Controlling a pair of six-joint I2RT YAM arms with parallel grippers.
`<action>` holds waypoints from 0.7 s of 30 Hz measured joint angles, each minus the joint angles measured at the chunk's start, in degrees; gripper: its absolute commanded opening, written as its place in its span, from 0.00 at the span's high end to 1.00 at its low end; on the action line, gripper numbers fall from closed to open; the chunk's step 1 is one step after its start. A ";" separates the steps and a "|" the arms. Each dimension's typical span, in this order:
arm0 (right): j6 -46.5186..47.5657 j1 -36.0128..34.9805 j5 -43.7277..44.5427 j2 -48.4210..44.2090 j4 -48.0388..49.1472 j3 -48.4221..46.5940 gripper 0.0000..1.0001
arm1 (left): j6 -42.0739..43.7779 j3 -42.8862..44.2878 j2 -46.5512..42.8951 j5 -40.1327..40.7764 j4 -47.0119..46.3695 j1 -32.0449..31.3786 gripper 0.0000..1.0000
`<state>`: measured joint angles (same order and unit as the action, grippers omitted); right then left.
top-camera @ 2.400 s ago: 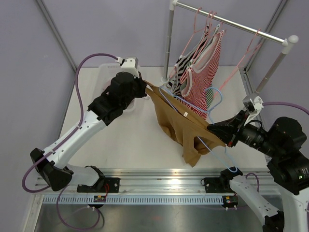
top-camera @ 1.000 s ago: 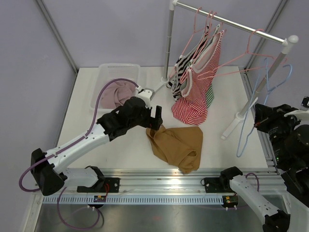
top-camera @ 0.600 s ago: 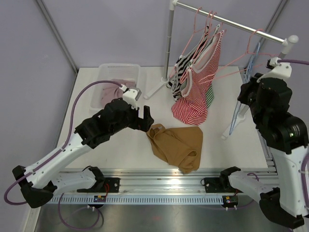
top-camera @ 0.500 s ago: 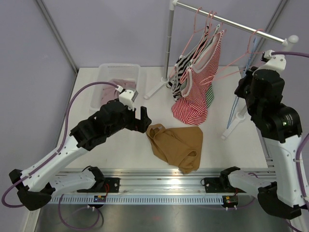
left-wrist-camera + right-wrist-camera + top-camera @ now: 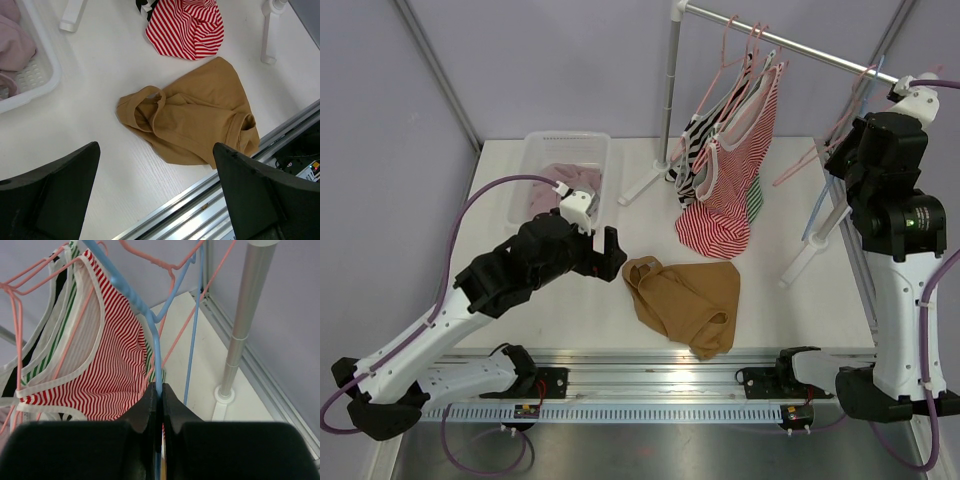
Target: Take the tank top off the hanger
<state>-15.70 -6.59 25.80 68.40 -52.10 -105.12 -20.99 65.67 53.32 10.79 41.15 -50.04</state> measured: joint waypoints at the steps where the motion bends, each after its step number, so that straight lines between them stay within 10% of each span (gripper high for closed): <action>1: -0.04 0.07 -0.74 0.02 -0.04 0.00 1.00 | 0.02 0.00 0.11 0.00 0.00 0.00 0.01; 21: 3.45 3.54 -3.50 1.11 -0.98 -3.43 1.00 | 0.04 0.04 1.62 -0.35 -0.02 -0.15 0.01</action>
<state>-12.25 -3.05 22.31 69.52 -53.08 -108.55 -20.95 65.71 54.94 10.44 41.12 -50.19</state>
